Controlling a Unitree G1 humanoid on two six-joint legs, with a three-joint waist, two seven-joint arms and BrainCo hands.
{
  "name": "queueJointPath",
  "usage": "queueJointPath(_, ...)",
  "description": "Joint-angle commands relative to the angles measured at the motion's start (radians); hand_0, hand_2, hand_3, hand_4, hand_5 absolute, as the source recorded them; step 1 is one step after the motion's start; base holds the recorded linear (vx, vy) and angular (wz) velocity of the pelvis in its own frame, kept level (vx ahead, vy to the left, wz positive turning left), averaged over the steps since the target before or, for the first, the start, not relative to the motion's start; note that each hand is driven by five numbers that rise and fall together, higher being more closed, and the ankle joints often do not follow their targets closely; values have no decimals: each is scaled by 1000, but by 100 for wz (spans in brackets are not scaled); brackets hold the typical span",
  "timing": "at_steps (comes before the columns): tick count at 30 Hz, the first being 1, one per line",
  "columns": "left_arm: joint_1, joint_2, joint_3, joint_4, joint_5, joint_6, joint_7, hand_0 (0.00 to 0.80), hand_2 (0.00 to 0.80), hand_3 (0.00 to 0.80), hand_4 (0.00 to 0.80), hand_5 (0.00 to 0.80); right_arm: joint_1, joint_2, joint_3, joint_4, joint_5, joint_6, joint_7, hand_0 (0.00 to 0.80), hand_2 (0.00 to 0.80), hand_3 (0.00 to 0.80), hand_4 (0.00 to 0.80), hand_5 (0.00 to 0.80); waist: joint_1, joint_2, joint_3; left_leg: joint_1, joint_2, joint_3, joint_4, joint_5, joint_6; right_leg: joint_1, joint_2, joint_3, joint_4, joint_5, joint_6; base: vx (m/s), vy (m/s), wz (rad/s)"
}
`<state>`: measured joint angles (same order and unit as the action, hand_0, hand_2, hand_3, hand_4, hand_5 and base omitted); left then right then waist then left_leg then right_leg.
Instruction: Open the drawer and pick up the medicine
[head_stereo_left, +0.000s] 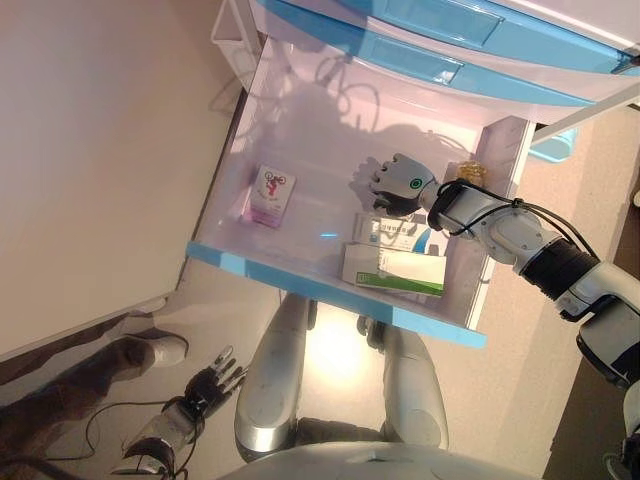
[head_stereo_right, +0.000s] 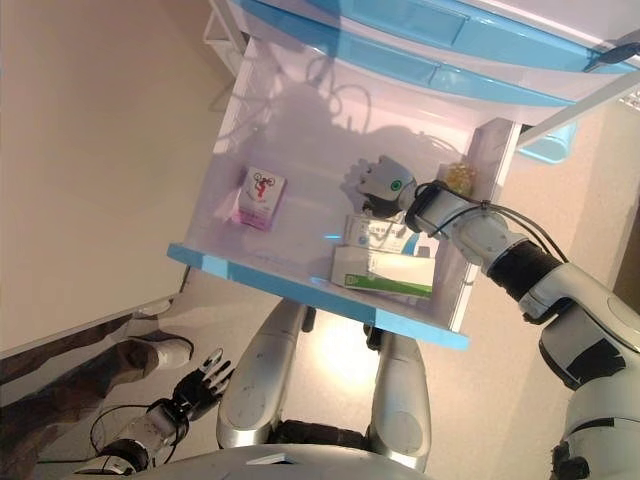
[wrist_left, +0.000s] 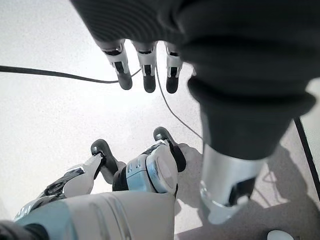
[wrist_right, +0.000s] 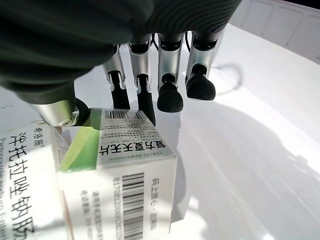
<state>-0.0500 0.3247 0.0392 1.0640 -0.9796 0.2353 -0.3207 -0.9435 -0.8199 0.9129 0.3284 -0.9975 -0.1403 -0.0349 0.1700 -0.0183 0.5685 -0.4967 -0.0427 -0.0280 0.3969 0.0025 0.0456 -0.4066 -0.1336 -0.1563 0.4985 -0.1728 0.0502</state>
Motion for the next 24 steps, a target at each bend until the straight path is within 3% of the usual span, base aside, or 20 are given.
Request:
queueJointPath(1,100,-6,-18,-29,20,1,-13,0,0,0,0,0,-11,-22,-37,-77,56,5,-40,800,800,800,800,800,10,36,-49,105,-13,52,-76,-133,54,-72,17,-9,132,32,15,0,0,0)
queueJointPath(17,117,-25,10,-8,45,-20,-26,0,0,0,0,0,21,-112,-247,-492,127,-55,-21,800,800,800,800,800,-32,26,-49,212,-1,83,-137,-133,49,4,29,21,90,55,37,3,-6,-4)
queueJointPath(24,134,-35,31,2,67,-24,-30,0,0,0,0,0,55,-161,-343,-672,232,-85,33,800,800,800,800,800,-49,19,-77,262,-1,95,-163,-140,45,48,31,36,63,52,44,25,-8,-8)
